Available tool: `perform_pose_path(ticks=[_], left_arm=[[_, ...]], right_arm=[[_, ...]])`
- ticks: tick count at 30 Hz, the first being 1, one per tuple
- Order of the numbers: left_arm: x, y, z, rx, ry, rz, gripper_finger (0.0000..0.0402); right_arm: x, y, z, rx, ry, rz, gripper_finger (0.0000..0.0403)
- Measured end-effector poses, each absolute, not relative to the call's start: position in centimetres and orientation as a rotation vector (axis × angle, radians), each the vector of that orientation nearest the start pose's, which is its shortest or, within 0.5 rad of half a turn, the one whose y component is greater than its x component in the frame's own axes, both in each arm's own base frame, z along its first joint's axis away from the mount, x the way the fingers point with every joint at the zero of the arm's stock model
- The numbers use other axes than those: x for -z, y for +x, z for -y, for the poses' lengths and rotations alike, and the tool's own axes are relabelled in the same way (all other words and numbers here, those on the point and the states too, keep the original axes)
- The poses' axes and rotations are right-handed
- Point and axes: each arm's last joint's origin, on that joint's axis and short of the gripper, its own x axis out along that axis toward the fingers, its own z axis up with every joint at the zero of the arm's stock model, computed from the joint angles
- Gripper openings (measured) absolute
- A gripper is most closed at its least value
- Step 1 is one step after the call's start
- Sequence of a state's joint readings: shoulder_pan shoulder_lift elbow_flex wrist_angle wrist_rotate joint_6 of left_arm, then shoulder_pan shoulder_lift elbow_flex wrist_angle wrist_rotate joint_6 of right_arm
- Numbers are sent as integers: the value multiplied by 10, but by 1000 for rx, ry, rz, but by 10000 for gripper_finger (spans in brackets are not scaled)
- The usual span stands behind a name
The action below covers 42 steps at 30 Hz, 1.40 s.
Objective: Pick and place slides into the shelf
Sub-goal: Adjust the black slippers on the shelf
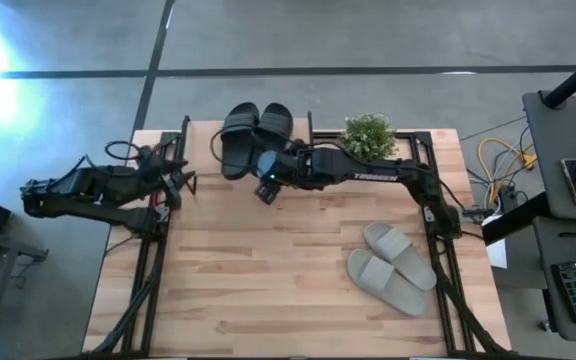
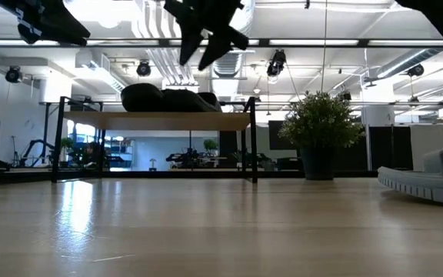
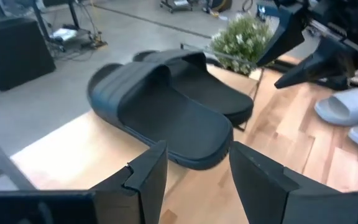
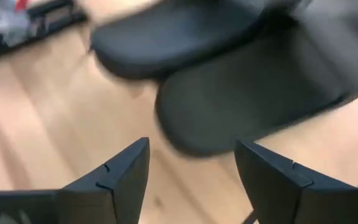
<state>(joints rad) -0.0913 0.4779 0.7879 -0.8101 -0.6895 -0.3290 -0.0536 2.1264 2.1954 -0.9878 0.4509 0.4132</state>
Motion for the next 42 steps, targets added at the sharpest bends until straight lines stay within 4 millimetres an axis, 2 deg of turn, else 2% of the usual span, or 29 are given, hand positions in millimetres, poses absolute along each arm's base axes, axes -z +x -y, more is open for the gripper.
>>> perform_pose_path(ticks=[2,7,12,19,23,28,33,36,42], left_arm=[[-311,86,-11,-654,-112,-391,159],[-306,96,-9,-649,-98,-439,159],[-302,105,-7,-576,-108,-499,159],[-299,113,-6,-579,-86,-536,159],[-295,121,-5,-586,-69,-577,159],[-290,131,-4,-595,-58,-611,159],[-294,133,-5,-608,-58,-594,159],[-301,129,-6,-645,-56,-556,159],[-314,114,-14,-750,-132,-445,159]], right_arm=[[-322,457,35,590,216,-830,216],[-303,470,27,433,362,-783,165],[-279,474,27,446,400,-776,95],[-270,474,41,577,368,-721,21],[-270,469,46,610,386,-744,10],[-280,461,39,611,337,-826,9],[-305,448,35,760,257,-824,9],[-322,434,52,869,335,-809,9],[-325,415,128,998,482,-820,9]])
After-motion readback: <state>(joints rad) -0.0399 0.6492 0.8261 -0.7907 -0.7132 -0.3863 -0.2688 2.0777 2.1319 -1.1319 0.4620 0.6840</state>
